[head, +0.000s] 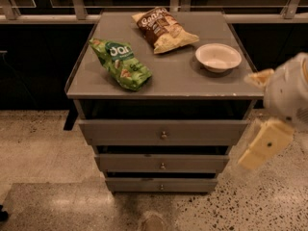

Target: Open bottom drawer

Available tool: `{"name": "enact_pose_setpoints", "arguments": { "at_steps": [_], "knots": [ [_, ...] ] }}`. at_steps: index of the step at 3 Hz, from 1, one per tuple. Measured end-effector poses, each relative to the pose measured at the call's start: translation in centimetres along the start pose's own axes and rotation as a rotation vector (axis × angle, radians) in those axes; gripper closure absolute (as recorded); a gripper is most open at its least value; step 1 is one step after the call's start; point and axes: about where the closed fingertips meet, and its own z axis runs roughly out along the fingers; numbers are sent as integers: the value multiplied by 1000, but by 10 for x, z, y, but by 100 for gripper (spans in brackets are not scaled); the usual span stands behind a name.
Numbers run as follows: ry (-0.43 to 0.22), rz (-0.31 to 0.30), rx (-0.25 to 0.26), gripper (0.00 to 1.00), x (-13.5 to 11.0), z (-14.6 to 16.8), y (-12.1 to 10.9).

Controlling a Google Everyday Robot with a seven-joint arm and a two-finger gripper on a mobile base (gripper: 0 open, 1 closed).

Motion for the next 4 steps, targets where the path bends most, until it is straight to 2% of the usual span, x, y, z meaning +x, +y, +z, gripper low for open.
{"name": "enact_pose_setpoints", "arguments": {
  "at_steps": [1,2,3,4],
  "knots": [
    [-116,159,-75,0,15,72,34],
    [-125,300,-181,0,49,175,65],
    [-131,338,-165,0,62,198,65],
    [-197,386,-93,0,53,189,77]
  ]
}}
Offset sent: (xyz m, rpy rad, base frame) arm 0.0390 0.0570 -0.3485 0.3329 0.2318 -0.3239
